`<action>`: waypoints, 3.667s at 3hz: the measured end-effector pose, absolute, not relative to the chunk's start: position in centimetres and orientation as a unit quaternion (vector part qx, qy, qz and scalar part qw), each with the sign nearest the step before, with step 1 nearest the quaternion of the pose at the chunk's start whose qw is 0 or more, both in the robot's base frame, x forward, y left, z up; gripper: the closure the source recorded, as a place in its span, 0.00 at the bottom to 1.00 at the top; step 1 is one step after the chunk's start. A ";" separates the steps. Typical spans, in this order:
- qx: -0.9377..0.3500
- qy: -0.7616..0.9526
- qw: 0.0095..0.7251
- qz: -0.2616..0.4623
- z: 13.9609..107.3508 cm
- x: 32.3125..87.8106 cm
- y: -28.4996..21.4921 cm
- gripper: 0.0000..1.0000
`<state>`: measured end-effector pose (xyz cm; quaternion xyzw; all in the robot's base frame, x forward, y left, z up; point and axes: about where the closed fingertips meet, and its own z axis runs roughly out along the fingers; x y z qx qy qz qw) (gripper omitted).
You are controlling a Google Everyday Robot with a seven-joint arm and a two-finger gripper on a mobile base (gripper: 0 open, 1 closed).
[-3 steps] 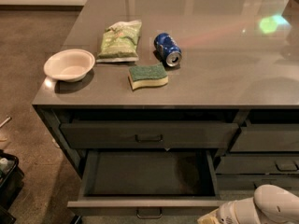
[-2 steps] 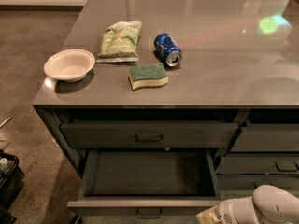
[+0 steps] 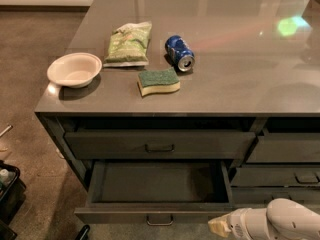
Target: Close middle drawer
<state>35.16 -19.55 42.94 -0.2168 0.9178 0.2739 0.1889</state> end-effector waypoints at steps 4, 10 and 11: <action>-0.181 0.924 0.278 0.190 42.7 42.0 -19.5 1.00; -0.205 0.914 0.297 0.183 41.7 45.3 -16.4 1.00; -0.215 0.910 0.307 0.178 41.4 46.1 -15.8 1.00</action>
Offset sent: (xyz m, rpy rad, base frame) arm 0.0785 -0.0090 -0.0040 -0.1171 -0.2175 -0.1956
